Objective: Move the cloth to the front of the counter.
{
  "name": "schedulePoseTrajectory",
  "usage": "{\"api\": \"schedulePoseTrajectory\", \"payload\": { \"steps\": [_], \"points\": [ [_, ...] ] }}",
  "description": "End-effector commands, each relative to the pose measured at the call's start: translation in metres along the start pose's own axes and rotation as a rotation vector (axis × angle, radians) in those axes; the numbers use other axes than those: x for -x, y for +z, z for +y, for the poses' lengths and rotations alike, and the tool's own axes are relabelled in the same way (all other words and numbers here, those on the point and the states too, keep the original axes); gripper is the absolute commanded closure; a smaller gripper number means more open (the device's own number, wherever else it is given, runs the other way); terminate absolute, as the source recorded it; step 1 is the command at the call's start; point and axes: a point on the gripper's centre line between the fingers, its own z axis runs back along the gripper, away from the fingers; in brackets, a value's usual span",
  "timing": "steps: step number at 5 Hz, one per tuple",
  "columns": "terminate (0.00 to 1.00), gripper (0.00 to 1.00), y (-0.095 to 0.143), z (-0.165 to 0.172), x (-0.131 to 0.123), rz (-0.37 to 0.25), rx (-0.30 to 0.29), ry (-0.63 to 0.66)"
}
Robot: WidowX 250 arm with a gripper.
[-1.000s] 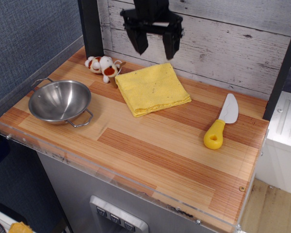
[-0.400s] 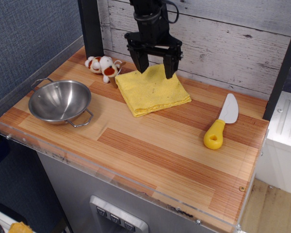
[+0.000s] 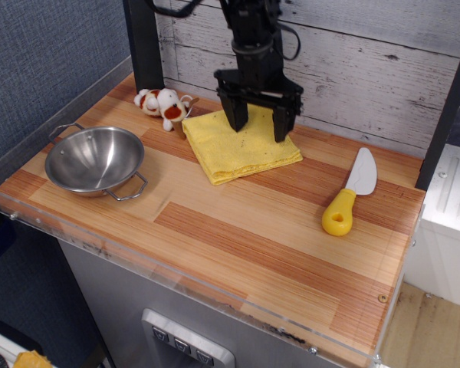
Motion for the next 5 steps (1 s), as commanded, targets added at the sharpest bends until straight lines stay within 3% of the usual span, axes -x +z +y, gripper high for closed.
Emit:
{"api": "schedulePoseTrajectory", "payload": {
  "steps": [1, 4, 5],
  "points": [
    [0.0, 0.0, 0.008, -0.006, -0.005, -0.027, -0.038, -0.036],
    [0.0, 0.0, 0.01, -0.017, 0.028, 0.032, -0.082, -0.099],
    [0.0, 0.0, 0.015, -0.022, 0.039, 0.027, -0.07, -0.105]
  ]
}}
